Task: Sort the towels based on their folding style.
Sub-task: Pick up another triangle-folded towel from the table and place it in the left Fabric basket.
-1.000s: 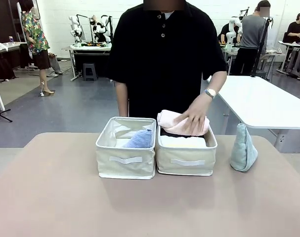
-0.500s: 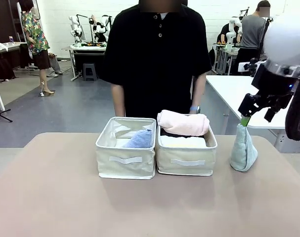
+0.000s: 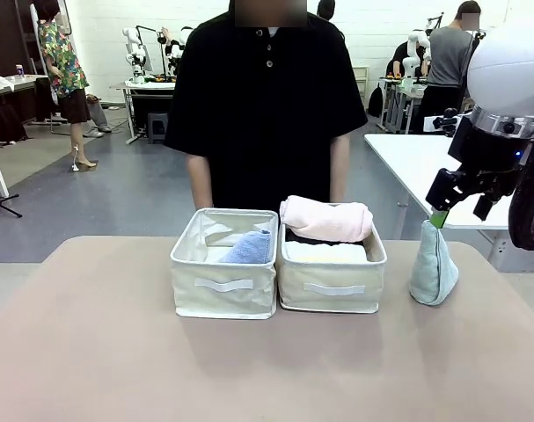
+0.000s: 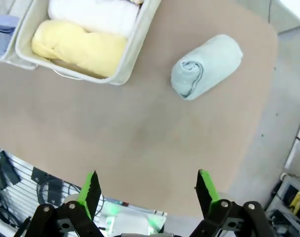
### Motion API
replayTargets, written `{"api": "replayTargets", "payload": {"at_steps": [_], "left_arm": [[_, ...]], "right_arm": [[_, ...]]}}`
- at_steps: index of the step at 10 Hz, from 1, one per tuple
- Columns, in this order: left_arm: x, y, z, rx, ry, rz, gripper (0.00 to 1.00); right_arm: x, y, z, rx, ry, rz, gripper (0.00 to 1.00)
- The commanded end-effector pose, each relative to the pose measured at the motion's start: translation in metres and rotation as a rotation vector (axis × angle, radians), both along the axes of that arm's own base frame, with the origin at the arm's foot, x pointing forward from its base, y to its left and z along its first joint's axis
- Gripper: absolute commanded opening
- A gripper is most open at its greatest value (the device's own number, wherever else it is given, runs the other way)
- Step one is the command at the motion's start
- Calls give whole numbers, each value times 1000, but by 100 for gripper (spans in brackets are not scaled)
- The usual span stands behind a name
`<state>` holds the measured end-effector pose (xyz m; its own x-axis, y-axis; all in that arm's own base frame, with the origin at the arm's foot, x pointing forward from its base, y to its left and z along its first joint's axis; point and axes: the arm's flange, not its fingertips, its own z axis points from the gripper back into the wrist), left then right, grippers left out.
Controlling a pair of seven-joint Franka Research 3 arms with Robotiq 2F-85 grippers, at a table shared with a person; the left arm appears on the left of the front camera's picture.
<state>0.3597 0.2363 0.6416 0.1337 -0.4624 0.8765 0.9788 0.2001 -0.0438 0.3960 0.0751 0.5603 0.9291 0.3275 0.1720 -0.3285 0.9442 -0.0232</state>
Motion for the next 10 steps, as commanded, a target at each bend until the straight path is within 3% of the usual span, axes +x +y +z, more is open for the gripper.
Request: {"api": "replayTargets", "payload": {"at_steps": [1, 2, 4, 8, 10], "left_arm": [[-2, 1, 1, -11, -16, -5, 100], [-2, 1, 1, -11, -16, -5, 100], [-2, 1, 1, -11, -16, -5, 100], [-2, 1, 1, -11, -16, -5, 100], [-2, 1, 1, -11, -16, -5, 100]], "right_arm": [[12, 0, -6, 117, 112, -425, 100], [31, 12, -16, 197, 155, -707, 100], [67, 38, -29, 327, 242, -952, 100], [109, 67, -53, 214, 116, -1124, 100], [113, 64, -55, 157, 121, -1156, 100]]}}
